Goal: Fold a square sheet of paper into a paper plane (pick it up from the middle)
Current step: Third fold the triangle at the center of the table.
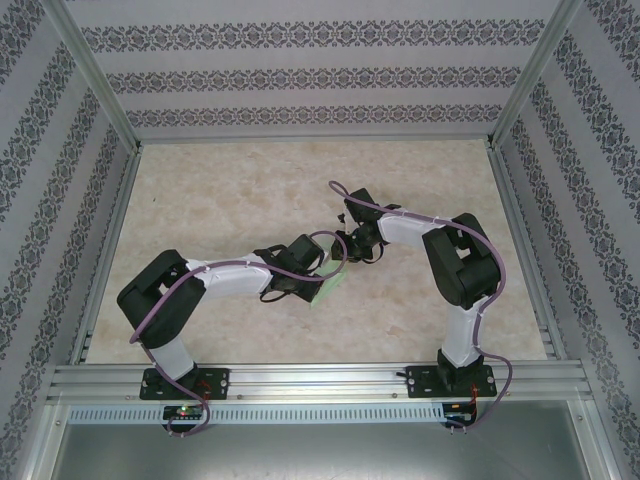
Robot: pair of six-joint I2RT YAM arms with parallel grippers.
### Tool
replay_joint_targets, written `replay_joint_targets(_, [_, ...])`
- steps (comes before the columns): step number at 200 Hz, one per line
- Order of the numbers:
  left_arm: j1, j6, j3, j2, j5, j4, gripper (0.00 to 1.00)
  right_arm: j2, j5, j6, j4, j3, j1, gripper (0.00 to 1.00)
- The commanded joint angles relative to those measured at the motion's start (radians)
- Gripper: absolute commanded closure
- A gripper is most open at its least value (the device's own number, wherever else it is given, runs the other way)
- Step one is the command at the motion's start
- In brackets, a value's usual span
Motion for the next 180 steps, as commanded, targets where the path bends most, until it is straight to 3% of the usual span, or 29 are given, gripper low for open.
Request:
replay_joint_targets(1, [0.015, 0.030, 0.017, 0.009, 0.010, 0.035, 0.99, 0.023, 0.009, 0.015, 0.001, -0.024, 0.012, 0.88])
replay_joint_targets(180, [0.016, -0.008, -0.028, -0.004, -0.055, 0.032, 0.98, 0.015, 0.016, 0.029, 0.018, -0.048, 0.010, 0.88])
